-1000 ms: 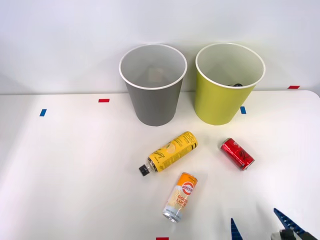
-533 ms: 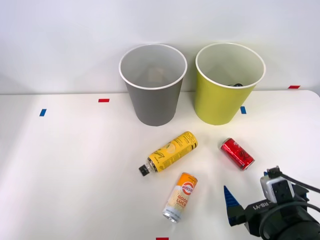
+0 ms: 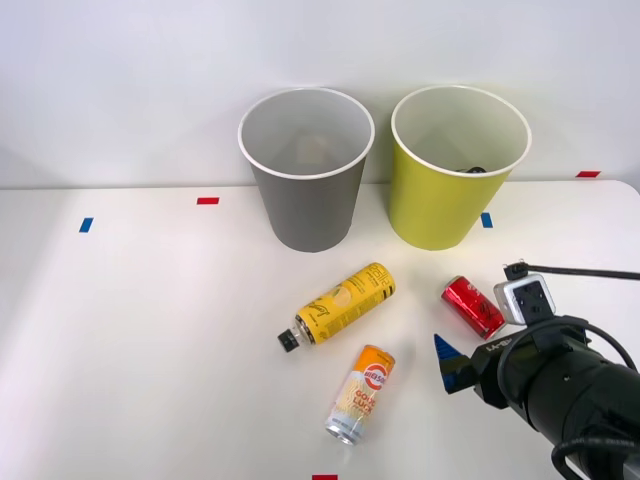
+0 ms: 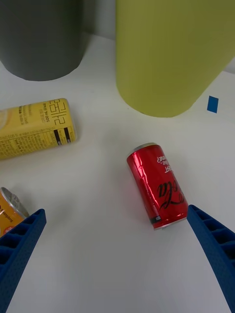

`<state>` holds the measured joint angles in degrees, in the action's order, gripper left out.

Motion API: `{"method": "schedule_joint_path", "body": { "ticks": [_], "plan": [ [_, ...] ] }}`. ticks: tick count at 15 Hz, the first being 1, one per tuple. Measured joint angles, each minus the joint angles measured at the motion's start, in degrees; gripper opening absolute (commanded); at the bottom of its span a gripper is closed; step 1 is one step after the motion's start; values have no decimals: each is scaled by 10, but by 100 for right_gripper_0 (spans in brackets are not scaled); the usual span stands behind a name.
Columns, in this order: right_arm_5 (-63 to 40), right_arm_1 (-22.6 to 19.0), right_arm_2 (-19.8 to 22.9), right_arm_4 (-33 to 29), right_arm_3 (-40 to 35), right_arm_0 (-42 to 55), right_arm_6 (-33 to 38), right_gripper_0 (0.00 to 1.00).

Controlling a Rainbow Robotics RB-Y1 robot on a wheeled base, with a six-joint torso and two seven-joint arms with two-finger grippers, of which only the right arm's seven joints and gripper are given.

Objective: Put cans in the gray bin, plastic bottles in the light green bin

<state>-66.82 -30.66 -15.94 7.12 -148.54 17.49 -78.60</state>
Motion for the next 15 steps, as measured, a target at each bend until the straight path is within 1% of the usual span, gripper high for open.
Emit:
{"method": "schedule_joint_path", "body": {
  "ticks": [3,5,7,10,15],
  "plan": [
    [-106,-23,0,47,8,-97,50,100],
    [-122,-35,1,80,47,-140,59,100],
    [-124,-40,1,107,98,-180,56,100],
    [-125,-49,-1,137,146,-219,44,100],
    [-189,-50,-12,146,210,-290,23,100]
  ]
}}
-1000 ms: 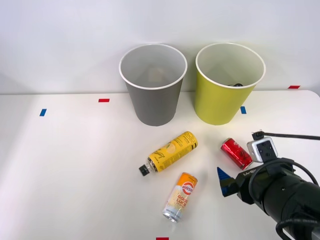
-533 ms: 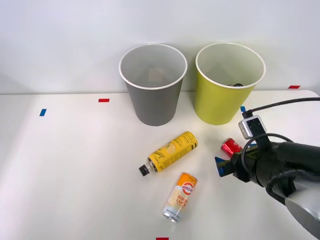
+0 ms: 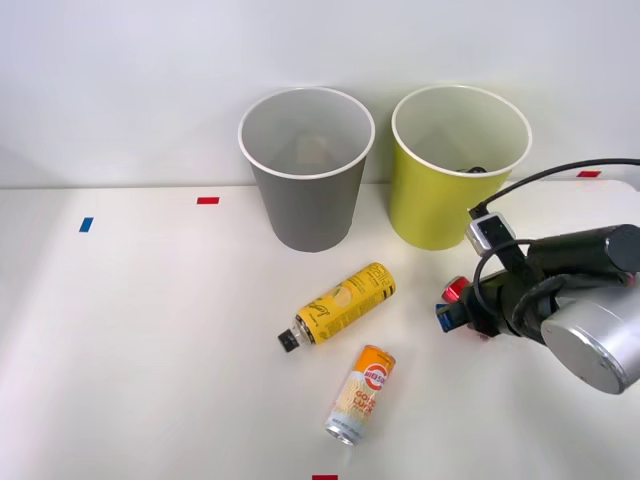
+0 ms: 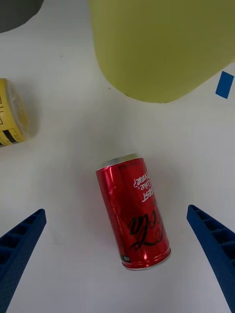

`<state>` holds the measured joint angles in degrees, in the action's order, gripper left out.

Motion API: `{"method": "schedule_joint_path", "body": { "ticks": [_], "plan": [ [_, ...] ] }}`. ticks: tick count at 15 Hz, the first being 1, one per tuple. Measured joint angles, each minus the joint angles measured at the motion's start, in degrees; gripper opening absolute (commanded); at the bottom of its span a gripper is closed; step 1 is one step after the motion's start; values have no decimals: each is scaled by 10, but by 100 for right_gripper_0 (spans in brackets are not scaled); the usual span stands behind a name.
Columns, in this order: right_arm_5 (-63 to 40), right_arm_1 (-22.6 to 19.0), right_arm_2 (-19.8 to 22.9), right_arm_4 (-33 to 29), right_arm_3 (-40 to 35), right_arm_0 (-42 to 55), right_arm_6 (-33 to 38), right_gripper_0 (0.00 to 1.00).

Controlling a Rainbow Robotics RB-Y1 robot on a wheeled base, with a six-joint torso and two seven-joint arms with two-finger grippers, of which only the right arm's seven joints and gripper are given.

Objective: Put cans in the gray bin, plastic bottles in the light green bin

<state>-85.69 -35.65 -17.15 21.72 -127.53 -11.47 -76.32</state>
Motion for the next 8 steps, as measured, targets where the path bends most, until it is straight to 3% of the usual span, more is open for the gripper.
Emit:
{"method": "schedule_joint_path", "body": {
  "ticks": [5,8],
  "plan": [
    [-3,7,-14,0,75,-38,-16,100],
    [-44,13,-15,0,81,-52,-19,100]
  ]
}}
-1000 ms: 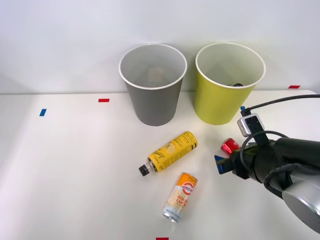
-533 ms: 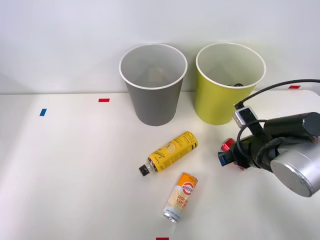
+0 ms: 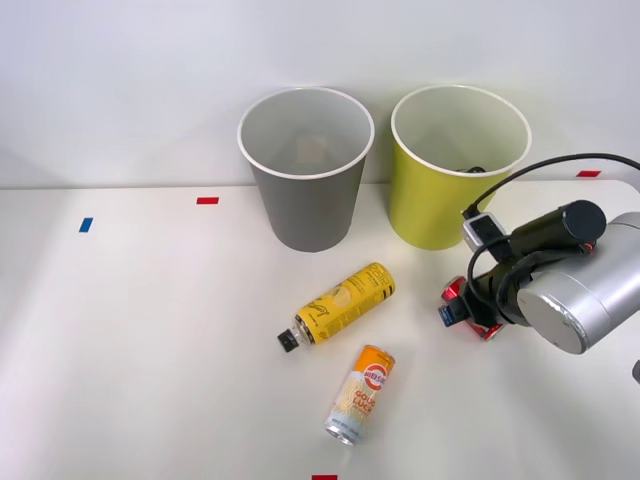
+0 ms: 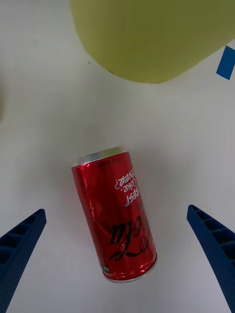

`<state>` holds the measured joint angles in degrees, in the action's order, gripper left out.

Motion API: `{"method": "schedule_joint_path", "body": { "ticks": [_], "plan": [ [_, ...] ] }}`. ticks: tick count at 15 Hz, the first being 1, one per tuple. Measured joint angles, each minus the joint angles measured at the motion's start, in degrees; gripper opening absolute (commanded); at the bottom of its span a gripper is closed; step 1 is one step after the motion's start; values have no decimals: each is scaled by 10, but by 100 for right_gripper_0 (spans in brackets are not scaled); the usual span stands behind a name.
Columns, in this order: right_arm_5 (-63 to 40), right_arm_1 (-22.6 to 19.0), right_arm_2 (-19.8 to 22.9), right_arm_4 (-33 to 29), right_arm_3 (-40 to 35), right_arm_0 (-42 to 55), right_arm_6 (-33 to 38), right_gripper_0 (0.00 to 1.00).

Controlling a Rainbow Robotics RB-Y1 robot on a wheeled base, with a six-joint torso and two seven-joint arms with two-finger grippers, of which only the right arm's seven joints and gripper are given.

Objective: Put cans in the gray bin, plastic bottles in the light green bin

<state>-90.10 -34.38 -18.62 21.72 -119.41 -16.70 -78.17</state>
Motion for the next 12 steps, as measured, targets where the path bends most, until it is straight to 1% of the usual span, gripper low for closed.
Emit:
{"method": "schedule_joint_path", "body": {
  "ticks": [3,7,10,12],
  "plan": [
    [-30,12,-1,0,10,-10,0,100],
    [-29,36,-1,0,77,-44,-7,100],
    [-15,36,-2,-1,96,-48,-14,100],
    [3,36,-12,-2,125,-57,-22,100]
  ]
}}
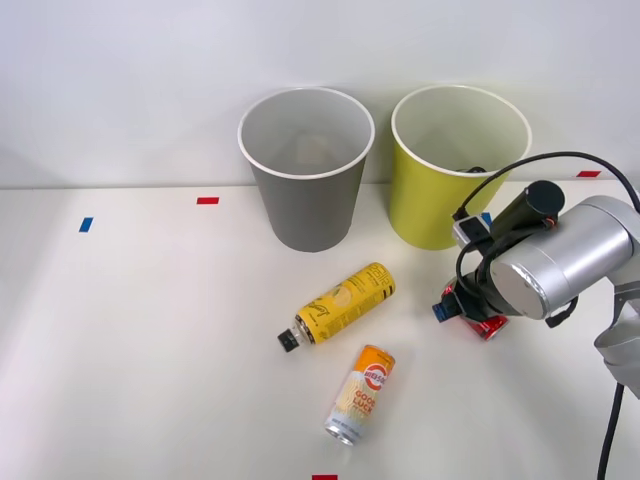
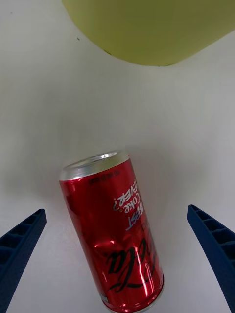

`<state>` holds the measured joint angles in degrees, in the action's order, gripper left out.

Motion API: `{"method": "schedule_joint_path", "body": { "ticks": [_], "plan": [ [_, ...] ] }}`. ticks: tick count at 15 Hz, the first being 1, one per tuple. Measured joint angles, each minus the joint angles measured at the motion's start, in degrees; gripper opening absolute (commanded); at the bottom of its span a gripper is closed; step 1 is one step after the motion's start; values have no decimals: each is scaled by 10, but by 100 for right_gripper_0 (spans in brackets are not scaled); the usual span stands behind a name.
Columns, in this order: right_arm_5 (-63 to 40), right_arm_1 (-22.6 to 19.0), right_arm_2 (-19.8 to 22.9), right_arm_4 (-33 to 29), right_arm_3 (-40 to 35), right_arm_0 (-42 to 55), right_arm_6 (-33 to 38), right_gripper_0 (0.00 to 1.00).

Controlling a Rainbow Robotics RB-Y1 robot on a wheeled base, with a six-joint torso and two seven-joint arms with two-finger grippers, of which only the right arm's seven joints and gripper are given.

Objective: Put cans in the gray bin, plastic bottles in the light green bin

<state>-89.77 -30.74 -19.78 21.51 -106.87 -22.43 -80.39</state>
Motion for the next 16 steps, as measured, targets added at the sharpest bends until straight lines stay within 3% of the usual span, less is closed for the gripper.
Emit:
{"method": "schedule_joint_path", "body": {
  "ticks": [4,16],
  "plan": [
    [39,1,-24,-1,45,-18,-4,100],
    [59,16,-28,-8,83,-24,-16,100]
  ]
}}
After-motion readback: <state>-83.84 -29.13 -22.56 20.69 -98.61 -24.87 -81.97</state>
